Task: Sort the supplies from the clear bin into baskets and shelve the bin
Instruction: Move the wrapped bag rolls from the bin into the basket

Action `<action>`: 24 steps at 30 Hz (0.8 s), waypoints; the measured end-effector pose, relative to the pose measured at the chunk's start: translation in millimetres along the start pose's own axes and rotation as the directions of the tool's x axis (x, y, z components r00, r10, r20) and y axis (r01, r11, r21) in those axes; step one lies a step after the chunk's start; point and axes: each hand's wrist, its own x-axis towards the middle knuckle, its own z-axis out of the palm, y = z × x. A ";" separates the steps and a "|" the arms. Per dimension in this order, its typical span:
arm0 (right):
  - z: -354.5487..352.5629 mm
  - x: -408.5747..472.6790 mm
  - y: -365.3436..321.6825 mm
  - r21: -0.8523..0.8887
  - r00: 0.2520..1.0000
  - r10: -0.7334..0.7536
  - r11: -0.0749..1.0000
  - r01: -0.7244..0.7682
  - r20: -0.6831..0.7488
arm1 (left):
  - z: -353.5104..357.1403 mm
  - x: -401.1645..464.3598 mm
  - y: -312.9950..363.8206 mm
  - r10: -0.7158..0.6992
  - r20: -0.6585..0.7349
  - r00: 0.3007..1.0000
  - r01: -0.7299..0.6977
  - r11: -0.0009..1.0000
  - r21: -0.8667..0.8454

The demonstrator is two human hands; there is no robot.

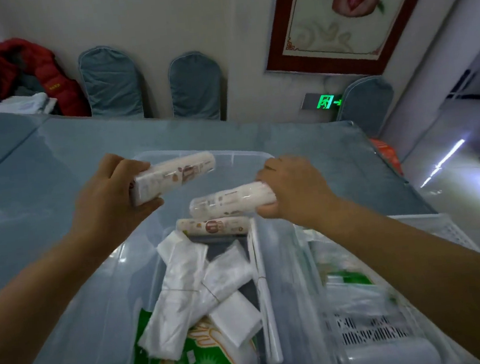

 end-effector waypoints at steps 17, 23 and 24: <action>32.1 -254.4 162.4 0.597 0.760 0.312 0.478 -0.644 0.570 | 25.6 -22.9 199.0 -0.169 0.121 0.978 0.206 0.872 -0.444; 100.5 -290.1 167.4 0.482 0.697 0.107 0.647 -0.591 0.709 | 47.3 -28.2 251.7 -0.199 0.134 0.971 0.234 0.903 -0.359; 109.7 -293.6 166.2 0.484 0.709 0.076 0.679 -0.552 0.701 | 50.2 -30.5 259.7 -0.199 0.140 0.970 0.236 0.912 -0.335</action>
